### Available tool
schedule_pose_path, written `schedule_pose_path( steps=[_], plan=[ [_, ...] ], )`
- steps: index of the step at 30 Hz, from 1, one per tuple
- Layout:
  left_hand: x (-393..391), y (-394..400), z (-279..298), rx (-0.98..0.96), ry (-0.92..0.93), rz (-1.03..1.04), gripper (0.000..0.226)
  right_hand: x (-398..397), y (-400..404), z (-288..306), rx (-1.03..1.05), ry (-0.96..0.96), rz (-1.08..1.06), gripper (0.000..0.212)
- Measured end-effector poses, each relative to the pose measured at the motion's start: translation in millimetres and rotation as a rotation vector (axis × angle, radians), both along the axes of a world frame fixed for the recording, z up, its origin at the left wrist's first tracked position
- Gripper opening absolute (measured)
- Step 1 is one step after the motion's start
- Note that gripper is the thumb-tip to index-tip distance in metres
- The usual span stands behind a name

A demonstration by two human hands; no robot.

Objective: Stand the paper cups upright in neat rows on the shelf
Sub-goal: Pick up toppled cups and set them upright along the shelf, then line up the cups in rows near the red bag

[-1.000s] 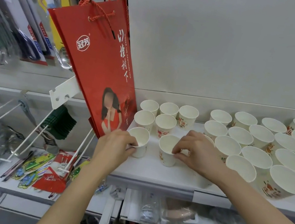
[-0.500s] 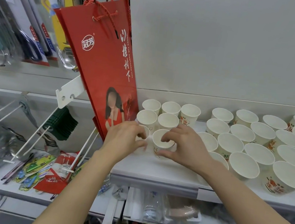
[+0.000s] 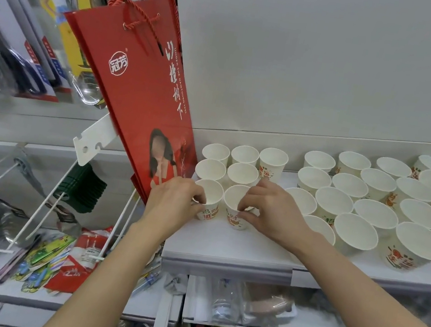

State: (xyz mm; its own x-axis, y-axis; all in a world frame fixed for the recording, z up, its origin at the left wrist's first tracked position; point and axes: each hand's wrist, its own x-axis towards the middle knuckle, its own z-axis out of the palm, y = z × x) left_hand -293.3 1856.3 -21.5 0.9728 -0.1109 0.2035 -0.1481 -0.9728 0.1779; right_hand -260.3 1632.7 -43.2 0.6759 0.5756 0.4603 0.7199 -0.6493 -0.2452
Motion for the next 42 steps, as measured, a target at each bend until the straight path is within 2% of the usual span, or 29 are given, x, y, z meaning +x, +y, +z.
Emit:
schedule_pose_path(
  steps=[4, 9, 14, 17, 19, 22, 27, 30, 32, 34, 35, 39, 42],
  plan=[
    [1.8, -6.5, 3.0, -0.078, -0.051, -0.031, 0.021, -2.0, -8.1, 2.1, 0.028, 0.004, -0.036, 0.014],
    [2.8, -50.4, 16.5, -0.162, -0.118, -0.153, 0.012, 1.7, -58.5, 12.4, 0.129, -0.048, -0.208, 0.006],
    [19.1, -104.6, 22.2, -0.045, -0.071, -0.281, 0.018, 0.7, -110.7, 25.8, 0.154, -0.008, -0.31, 0.008],
    [31.8, -134.1, 21.5, 0.071, 0.018, -0.368, 0.021, -12.6, -129.8, 29.0, 0.123, 0.056, -0.221, 0.008],
    [38.8, -148.9, 17.8, 0.149, 0.066, -0.382, 0.017, -25.6, -138.4, 26.2, 0.102, 0.08, -0.124, 0.016],
    [45.0, -156.2, 13.7, 0.216, 0.084, -0.301, 0.01, -39.4, -144.2, 18.0, 0.026, 0.048, -0.042, 0.025],
    [44.6, -158.3, 16.4, 0.305, 0.018, -0.179, 0.015, -37.6, -143.3, 2.1, -0.017, 0.001, 0.041, 0.016],
    [41.6, -159.9, 21.4, 0.215, 0.019, -0.169, 0.016, -33.6, -140.2, -2.5, -0.03, 0.016, 0.044, 0.01],
    [29.7, -160.6, 25.6, 0.054, 0.014, -0.175, 0.02, -32.4, -139.0, -1.5, -0.025, 0.022, 0.035, 0.008],
    [10.6, -158.9, 26.5, -0.139, 0.032, -0.21, 0.013, -32.3, -143.7, 1.1, 0.017, -0.005, 0.017, 0.01],
    [1.1, -157.2, 25.0, -0.176, 0.052, -0.25, 0.011, -32.6, -148.8, 3.2, 0.051, -0.026, -0.015, 0.01],
    [-22.1, -154.6, 12.5, -0.032, 0.132, -0.304, 0.029, -35.1, -181.2, 11.3, 0.189, -0.087, -0.238, 0.011],
    [-31.1, -161.0, 4.0, -0.004, 0.066, -0.262, 0.035, -41.5, -203.2, 6.8, 0.182, -0.052, -0.252, 0.018]
  ],
)
